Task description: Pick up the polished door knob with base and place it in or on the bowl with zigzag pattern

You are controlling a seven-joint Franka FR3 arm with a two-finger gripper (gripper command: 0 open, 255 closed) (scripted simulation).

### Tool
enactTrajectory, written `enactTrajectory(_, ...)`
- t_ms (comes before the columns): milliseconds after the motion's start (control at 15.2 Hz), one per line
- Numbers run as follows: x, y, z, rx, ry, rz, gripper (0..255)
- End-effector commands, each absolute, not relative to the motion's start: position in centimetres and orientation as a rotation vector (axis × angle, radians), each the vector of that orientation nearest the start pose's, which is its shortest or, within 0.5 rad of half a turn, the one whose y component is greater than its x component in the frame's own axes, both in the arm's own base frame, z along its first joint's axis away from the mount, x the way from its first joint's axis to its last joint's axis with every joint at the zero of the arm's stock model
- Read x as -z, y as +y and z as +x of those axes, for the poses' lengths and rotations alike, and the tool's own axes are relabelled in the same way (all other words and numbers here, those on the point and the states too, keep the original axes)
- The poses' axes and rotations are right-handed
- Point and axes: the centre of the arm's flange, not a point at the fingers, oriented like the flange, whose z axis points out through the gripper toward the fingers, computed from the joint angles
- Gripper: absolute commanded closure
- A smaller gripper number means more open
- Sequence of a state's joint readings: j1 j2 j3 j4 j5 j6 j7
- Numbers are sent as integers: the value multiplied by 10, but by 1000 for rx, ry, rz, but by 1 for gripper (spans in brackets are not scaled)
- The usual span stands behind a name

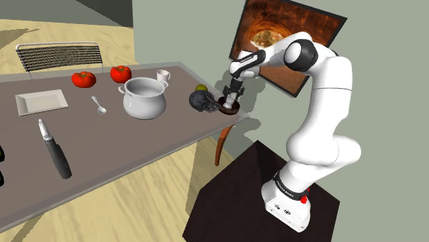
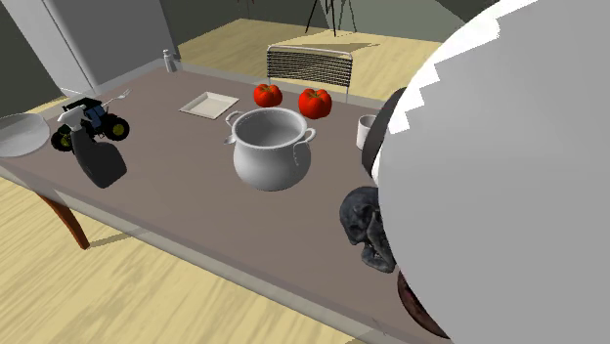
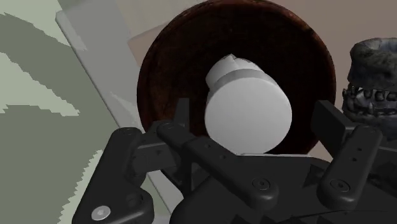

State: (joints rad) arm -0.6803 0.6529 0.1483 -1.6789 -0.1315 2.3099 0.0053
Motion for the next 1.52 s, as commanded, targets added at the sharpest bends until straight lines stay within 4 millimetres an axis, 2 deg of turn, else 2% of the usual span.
enactTrajectory(0, -218, -373, 568, 112, 704, -2988, 0)
enactTrajectory(396, -184, -371, 571, 111, 704, -2988, 0)
enactTrajectory(924, -184, -371, 571, 111, 704, -2988, 0)
enactTrajectory(990, -184, -371, 571, 111, 704, -2988, 255)
enactTrajectory(1452, -183, -371, 571, 111, 704, -2988, 255)
